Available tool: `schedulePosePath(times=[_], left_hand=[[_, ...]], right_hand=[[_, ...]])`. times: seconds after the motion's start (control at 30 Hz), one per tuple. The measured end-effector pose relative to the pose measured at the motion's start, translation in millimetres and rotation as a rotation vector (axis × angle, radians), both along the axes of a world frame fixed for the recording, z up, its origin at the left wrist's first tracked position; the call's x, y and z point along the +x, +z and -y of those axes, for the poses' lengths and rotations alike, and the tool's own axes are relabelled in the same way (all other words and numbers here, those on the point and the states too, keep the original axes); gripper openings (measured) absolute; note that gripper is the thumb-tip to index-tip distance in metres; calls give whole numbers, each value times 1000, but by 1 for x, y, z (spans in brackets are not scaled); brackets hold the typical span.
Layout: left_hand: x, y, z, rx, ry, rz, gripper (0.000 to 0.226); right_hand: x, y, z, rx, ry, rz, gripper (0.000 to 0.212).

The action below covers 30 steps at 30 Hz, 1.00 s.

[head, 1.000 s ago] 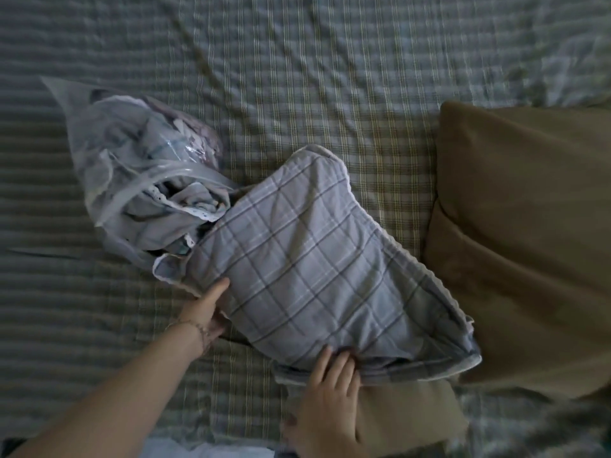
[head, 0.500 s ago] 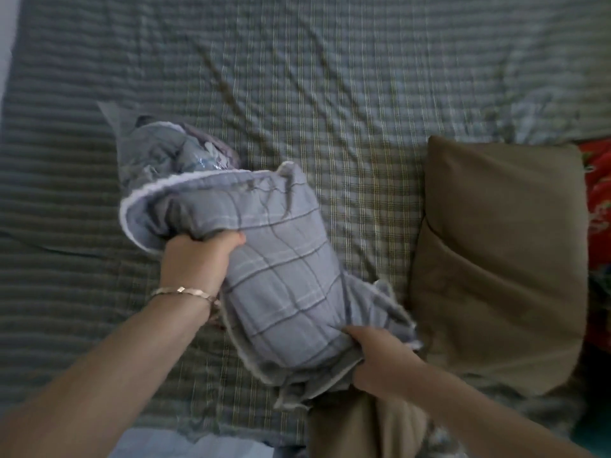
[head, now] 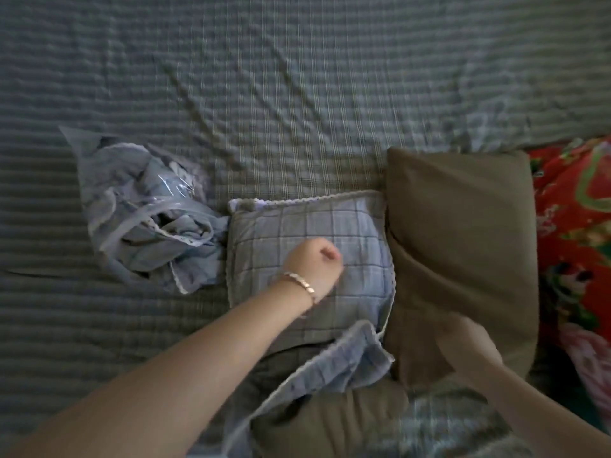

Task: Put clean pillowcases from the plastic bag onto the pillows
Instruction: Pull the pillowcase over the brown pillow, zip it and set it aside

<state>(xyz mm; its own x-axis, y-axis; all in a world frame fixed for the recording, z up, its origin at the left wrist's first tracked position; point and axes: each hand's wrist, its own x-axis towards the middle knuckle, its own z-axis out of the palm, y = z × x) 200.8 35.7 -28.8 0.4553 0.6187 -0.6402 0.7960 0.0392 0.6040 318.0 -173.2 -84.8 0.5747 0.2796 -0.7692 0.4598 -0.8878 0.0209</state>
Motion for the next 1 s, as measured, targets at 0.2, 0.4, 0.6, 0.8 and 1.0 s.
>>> schedulePosePath(times=[0.2,0.4,0.6,0.8,1.0], left_hand=[[-69,-95,-33,405,-169,-423,29],[-75,-144,-41,444,-189,-346,15],[-96,-117,-19,552,-438,70,21],[-108,-126,10,454,-598,-45,19],[-122,-116,70,219,-731,-345,64]], right_hand=[[-22,-19,-82,510,97,-56,31],[-59,-81,-136,362,526,88,36],[-41,-97,-114,352,543,-49,21],[-43,-76,-65,279,664,-183,11],[-87,-66,-49,408,836,-247,63]])
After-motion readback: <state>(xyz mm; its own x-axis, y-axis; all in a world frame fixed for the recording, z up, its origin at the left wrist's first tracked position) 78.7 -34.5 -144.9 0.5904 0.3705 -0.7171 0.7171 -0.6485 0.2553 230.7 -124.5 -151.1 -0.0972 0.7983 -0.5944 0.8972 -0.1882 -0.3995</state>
